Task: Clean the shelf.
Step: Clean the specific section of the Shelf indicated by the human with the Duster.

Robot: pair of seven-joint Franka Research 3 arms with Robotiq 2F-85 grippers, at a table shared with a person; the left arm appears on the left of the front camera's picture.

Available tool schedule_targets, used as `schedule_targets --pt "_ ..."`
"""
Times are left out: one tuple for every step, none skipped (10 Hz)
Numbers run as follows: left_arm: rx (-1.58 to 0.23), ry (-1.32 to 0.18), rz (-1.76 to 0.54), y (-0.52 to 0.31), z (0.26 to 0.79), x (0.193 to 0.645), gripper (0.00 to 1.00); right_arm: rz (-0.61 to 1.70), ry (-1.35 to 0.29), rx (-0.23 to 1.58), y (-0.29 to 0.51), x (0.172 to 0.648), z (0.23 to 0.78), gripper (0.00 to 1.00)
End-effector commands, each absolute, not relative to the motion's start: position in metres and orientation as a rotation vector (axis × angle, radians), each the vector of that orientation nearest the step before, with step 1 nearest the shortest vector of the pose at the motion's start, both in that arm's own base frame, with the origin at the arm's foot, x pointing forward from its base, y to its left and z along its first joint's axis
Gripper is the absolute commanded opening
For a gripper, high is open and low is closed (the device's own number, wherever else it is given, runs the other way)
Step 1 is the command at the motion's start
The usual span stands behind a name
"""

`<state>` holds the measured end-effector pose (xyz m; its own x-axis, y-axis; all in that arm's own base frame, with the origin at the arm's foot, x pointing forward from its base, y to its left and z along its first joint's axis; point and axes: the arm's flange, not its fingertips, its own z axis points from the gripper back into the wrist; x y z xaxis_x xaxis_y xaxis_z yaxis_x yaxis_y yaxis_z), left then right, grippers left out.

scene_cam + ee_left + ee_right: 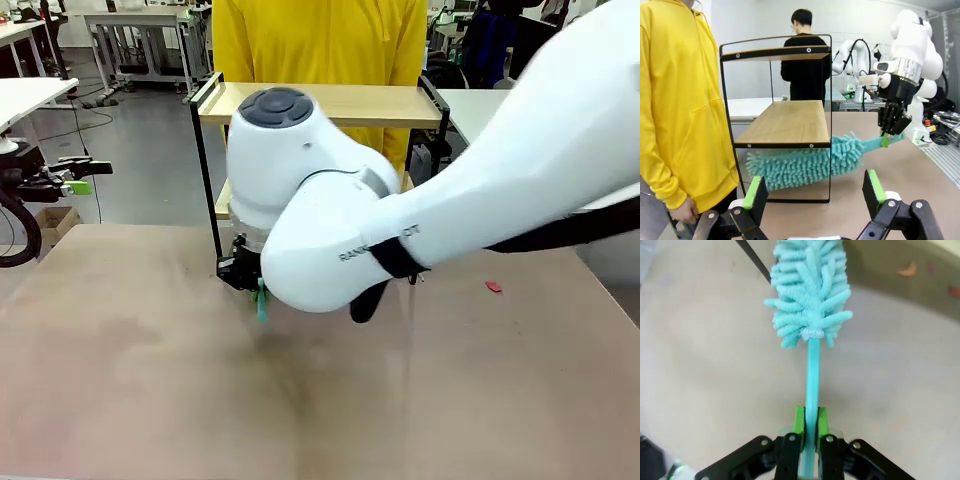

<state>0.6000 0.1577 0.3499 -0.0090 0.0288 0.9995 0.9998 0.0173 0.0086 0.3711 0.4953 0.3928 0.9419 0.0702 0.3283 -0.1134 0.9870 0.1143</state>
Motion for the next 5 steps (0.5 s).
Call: schedule_targets --pt "-1.209 -1.254 -1.195 0.158 0.353 0.598 1.00 0.040 -0.356 0.124 0.531 0.388 0.391 0.13" --pt "-1.209 -1.254 -1.195 0.158 0.353 0.598 1.00 0.037 -0.351 0.112 0.536 0.394 0.383 0.13" --pt "-1.209 -1.254 -1.195 0.158 0.353 0.598 1.00 0.030 -0.341 0.091 0.536 0.401 0.373 0.13" --pt "-1.209 -1.254 -1.195 0.158 0.353 0.598 1.00 0.015 -0.317 0.076 0.534 0.407 0.364 0.13" --pt "-1.209 -1.254 -1.195 0.158 0.353 0.598 1.00 0.015 -0.295 0.067 0.533 0.408 0.359 0.13"
